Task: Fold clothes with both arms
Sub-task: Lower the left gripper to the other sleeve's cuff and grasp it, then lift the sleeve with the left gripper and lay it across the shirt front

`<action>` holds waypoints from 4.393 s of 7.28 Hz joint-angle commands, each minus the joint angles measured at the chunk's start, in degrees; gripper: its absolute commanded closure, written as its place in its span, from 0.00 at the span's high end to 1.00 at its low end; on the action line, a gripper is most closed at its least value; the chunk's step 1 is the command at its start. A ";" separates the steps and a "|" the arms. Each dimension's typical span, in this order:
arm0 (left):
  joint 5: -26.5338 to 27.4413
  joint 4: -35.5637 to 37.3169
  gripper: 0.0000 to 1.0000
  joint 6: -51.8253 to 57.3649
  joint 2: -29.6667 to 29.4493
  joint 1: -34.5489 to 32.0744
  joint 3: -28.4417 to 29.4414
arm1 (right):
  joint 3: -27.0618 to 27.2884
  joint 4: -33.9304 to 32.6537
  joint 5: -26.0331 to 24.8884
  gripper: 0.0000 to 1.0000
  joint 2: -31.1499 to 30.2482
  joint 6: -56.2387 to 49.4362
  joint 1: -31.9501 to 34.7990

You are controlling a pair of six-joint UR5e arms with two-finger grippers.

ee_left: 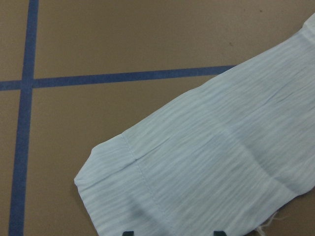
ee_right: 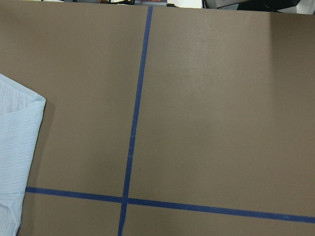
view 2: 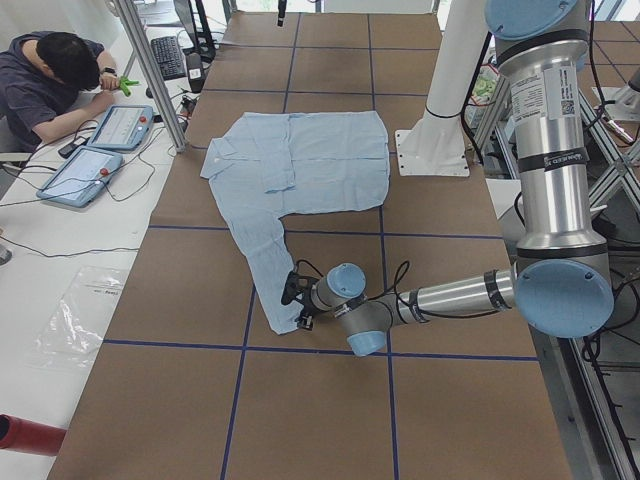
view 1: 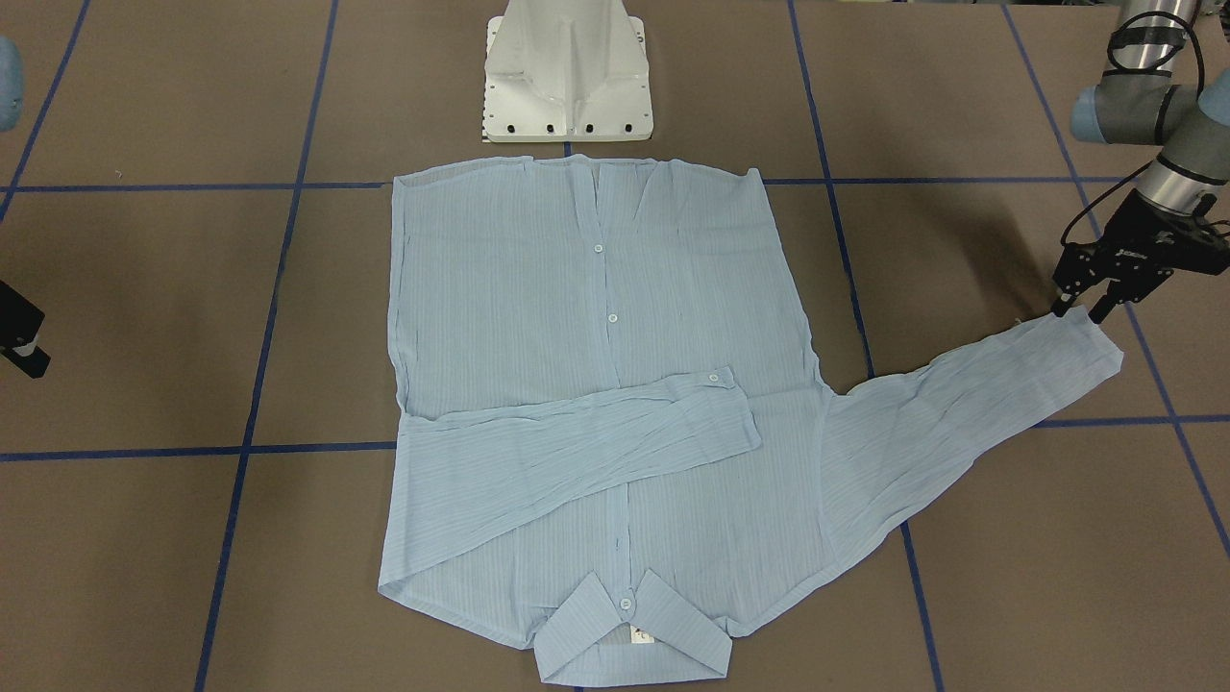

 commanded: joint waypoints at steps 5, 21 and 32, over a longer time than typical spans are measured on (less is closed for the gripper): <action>0.07 -0.75 0.62 1.03 0.75 0.47 0.94 | 0.38 0.44 -0.09 1.00 -1.07 -0.02 0.00; -3.51 -9.79 0.00 0.86 -0.38 0.21 -4.48 | 0.55 0.44 -0.09 1.00 -1.78 -0.19 0.00; 2.14 26.93 0.00 -25.50 -51.79 10.55 -5.83 | 0.47 0.44 0.00 1.00 -2.22 0.51 0.00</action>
